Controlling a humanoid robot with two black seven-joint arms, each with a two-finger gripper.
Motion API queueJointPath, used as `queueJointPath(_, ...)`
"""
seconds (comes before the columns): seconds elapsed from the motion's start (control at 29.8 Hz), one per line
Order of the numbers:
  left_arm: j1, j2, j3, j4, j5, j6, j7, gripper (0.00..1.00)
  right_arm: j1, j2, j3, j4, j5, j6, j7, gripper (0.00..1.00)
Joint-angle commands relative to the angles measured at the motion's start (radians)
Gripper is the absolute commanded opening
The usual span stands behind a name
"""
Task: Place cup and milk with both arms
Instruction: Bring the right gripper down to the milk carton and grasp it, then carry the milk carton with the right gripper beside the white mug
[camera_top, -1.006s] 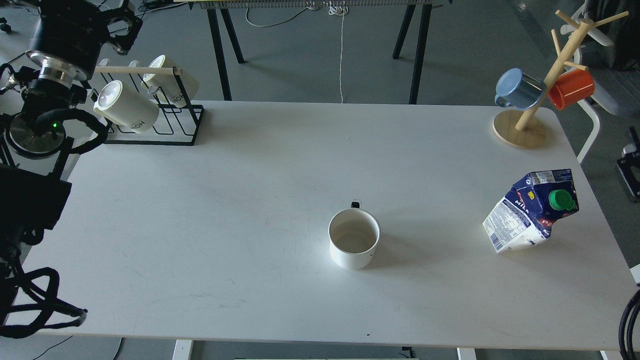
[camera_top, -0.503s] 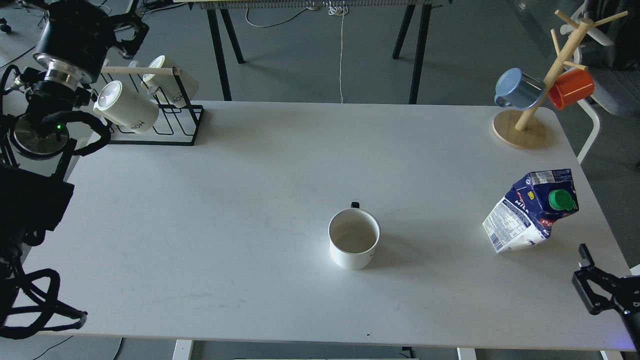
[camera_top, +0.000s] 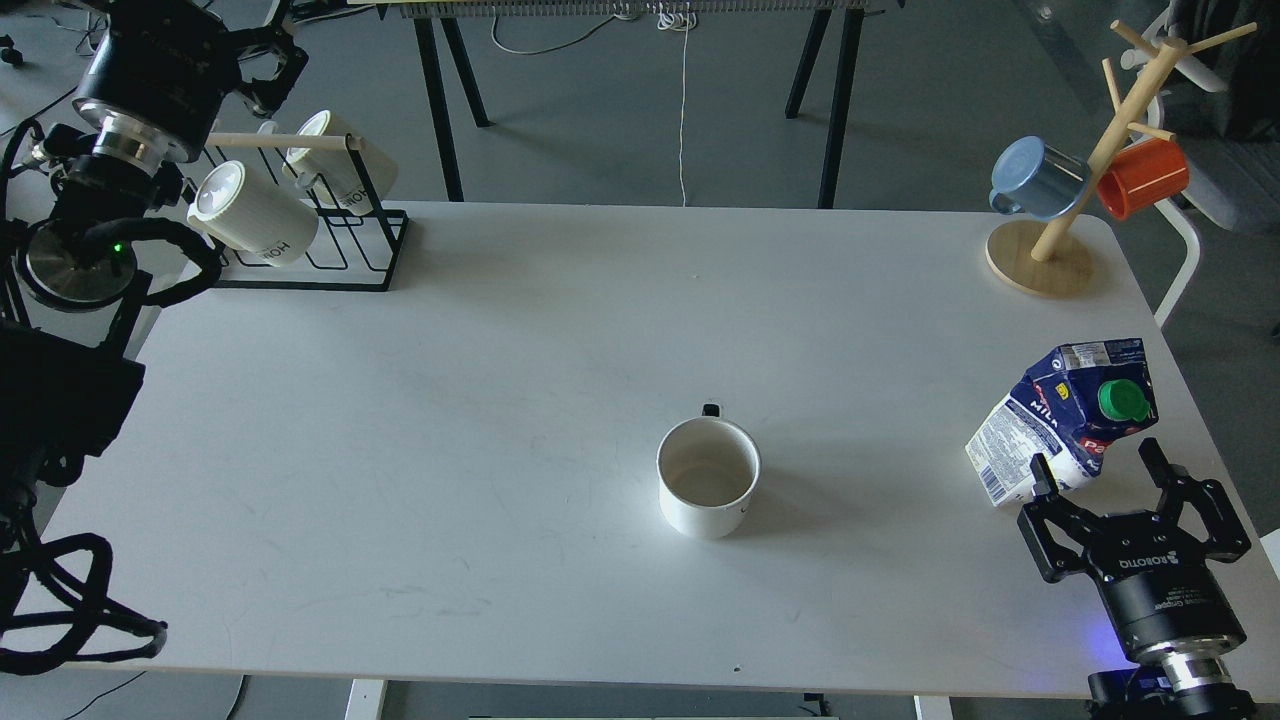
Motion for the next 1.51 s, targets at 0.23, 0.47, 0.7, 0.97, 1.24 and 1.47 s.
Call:
queueJointPath(0.23,0.003,0.037,0.000,0.000,-0.001,0.000,-0.002,0.99,0.065,0.048,-0.013,-0.094,0.000,0.000,0.002,0.94)
queueJointPath(0.47,0.007,0.047,0.000,0.000,0.001,0.000,-0.002,0.99,0.146,0.050,-0.030,-0.165,0.000,0.000,0.002,0.86)
queueJointPath(0.7,0.006,0.048,0.000,0.000,0.001,0.000,-0.002,0.99,0.177,0.062,-0.056,-0.166,0.000,0.000,0.000,0.63)
queueJointPath(0.97,0.006,0.050,0.000,0.000,0.001,0.000,-0.002,0.99,0.159,0.064,-0.118,-0.134,-0.003,0.000,0.005,0.12)
queueJointPath(1.24,0.007,0.048,0.001,0.000,0.001,0.000,-0.002,0.99,0.155,0.085,-0.137,-0.010,-0.003,0.000,0.011,0.10)
queueJointPath(1.47,0.007,0.048,0.001,0.000,0.003,0.000,0.000,0.99,0.160,0.169,-0.230,0.016,-0.052,0.000,0.012,0.10)
